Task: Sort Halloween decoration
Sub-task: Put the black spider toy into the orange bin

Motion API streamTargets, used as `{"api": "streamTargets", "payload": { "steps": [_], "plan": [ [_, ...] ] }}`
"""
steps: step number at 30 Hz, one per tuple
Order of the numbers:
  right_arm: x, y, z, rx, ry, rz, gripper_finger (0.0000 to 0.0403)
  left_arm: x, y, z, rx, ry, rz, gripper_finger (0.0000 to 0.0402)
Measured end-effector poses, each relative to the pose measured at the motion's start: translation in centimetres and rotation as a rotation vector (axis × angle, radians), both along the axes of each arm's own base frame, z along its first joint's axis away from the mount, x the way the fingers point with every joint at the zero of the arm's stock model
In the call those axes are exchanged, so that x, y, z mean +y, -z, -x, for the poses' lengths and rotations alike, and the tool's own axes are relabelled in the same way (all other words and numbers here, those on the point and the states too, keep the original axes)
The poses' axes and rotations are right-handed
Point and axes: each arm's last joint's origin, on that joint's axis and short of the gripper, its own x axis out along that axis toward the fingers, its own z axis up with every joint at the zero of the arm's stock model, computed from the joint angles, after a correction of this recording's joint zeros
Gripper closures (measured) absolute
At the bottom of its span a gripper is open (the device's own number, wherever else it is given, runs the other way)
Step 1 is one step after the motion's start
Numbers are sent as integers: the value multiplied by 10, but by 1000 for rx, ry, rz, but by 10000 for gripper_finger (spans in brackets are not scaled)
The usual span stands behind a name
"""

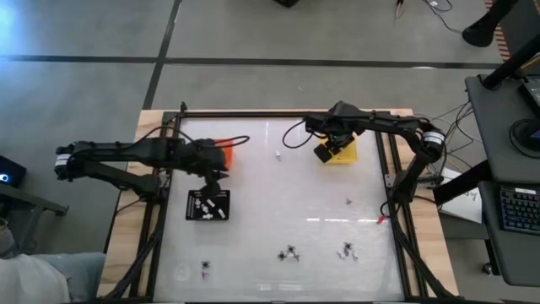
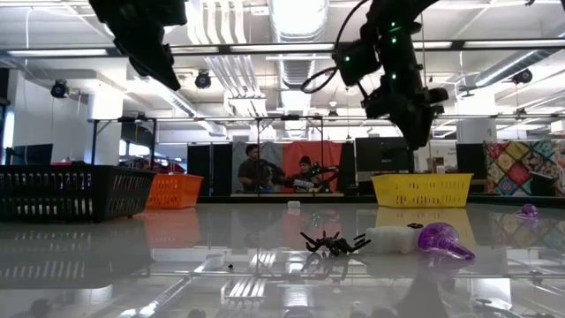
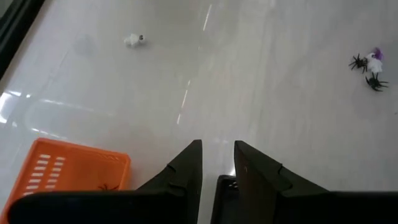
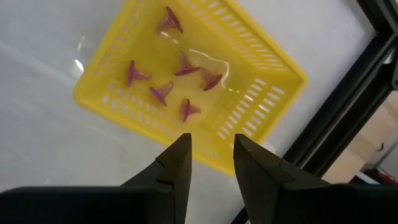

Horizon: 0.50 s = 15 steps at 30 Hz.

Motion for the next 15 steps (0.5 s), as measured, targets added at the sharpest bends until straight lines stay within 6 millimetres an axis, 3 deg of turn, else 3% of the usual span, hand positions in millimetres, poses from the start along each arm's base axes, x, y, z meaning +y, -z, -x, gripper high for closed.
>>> {"api": "streamTargets", "payload": {
  "steps": [9, 15],
  "plan": [
    [8, -31, 17, -120, 68, 65, 294, -4, 4, -21, -75, 62, 177, 299],
    [13, -47, 26, -181, 76, 92, 297, -3, 18, -42, -66, 111, 169, 262]
  ]
}}
